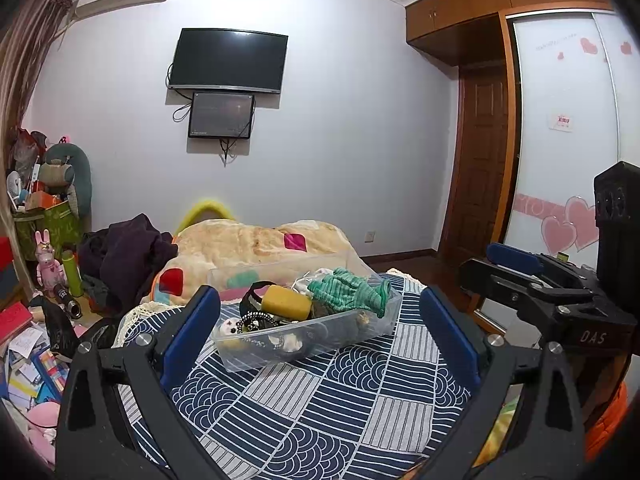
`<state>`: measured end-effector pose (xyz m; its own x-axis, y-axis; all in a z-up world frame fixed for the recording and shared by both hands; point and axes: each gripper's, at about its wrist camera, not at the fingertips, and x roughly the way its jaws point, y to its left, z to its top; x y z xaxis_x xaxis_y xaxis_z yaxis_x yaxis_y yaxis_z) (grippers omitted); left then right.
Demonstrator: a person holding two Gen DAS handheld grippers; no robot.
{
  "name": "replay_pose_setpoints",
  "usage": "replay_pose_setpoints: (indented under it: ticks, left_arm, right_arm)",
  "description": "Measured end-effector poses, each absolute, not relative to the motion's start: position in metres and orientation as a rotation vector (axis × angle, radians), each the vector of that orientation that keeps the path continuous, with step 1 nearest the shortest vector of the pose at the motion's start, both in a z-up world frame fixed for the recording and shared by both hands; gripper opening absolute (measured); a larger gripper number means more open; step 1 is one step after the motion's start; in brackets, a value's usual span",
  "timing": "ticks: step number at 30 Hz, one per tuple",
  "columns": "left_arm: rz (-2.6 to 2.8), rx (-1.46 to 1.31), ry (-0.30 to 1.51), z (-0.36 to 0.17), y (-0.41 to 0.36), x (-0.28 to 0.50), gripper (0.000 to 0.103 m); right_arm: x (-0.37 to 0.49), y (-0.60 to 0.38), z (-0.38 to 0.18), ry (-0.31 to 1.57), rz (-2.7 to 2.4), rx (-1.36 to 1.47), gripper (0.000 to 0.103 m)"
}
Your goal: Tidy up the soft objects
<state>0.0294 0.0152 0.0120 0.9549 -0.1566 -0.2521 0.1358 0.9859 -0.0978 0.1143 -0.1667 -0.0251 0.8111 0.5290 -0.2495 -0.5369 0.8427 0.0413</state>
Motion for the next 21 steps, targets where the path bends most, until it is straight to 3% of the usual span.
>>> replay_pose_setpoints:
  ticks: [21]
  left_arm:
    - [-0.159, -0.087, 0.289, 0.0098, 0.0122, 0.0335, 0.101]
  right_arm:
    - [0.1147, -0.1661, -0.0265, 0.278, 0.559, -0.028, 0.090]
